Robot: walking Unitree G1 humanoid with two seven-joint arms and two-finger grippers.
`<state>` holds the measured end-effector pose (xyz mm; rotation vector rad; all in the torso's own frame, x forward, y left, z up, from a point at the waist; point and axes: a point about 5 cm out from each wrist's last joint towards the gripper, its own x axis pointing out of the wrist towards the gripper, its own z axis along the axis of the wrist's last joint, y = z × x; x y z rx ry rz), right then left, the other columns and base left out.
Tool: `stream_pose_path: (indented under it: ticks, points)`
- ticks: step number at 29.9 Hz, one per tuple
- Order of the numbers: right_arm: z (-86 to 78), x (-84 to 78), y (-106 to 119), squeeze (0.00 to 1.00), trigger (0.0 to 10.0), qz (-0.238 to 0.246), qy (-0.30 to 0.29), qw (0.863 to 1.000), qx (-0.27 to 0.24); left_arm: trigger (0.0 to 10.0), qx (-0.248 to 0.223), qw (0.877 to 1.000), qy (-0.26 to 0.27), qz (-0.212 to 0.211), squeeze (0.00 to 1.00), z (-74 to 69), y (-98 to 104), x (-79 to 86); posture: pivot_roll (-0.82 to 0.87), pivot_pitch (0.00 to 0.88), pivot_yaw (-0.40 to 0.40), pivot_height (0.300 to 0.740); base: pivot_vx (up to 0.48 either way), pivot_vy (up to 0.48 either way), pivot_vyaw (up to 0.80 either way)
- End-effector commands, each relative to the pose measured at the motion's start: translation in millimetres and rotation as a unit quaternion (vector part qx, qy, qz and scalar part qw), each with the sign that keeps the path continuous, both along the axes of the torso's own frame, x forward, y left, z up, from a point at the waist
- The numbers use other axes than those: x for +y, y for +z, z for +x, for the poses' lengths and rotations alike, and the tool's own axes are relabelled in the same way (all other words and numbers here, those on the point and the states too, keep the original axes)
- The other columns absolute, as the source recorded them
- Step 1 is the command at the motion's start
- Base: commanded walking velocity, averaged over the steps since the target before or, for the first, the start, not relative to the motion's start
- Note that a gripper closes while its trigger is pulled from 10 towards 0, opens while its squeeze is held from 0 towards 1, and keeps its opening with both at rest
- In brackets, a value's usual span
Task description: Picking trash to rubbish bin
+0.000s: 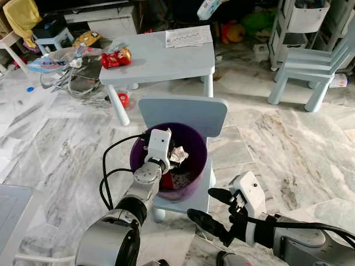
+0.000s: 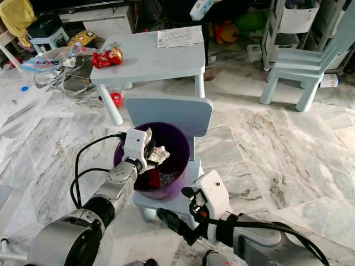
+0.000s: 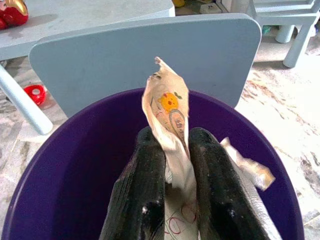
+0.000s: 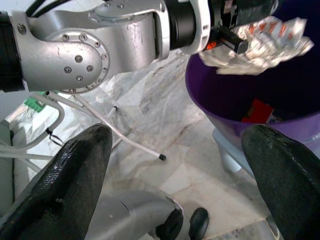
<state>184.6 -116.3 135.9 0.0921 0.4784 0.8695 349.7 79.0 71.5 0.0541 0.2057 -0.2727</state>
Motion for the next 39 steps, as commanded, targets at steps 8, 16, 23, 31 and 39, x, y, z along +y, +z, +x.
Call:
stream_pose_path:
  ticks: [8,16,23,31,39]
  points:
    - [-1.5,2.6,6.0,1.0,10.0,-0.004,0.004,1.0,-0.005,10.0,0.001,1.0,0.019,-0.005,1.0,1.2,-0.4,5.8,-0.33,0.162,0.127,0.74,0.0,0.0,0.0]
    - [0.0,4.1,7.7,1.0,10.0,-0.004,0.006,1.0,-0.007,10.0,0.001,1.0,0.024,-0.015,1.0,1.8,0.4,6.1,-0.34,0.16,0.127,0.74,0.0,0.0,0.0]
    - [5.2,7.2,10.2,1.0,10.0,-0.006,0.007,1.0,-0.017,10.0,-0.01,0.999,0.031,-0.017,1.0,6.1,6.7,9.6,-0.31,0.149,0.123,0.74,0.0,0.0,0.0]
    - [46.5,6.6,25.5,1.0,10.0,-0.035,-0.076,0.982,-0.167,10.0,-0.117,0.989,0.089,0.002,1.0,28.4,51.1,55.9,-0.23,0.122,0.113,0.74,0.0,0.0,0.0]
    - [92.5,9.5,51.3,1.0,10.0,-0.028,-0.163,0.944,-0.284,10.0,-0.25,0.962,0.102,-0.026,1.0,32.9,101.7,90.3,-0.11,0.078,0.086,0.74,0.0,0.0,0.0]
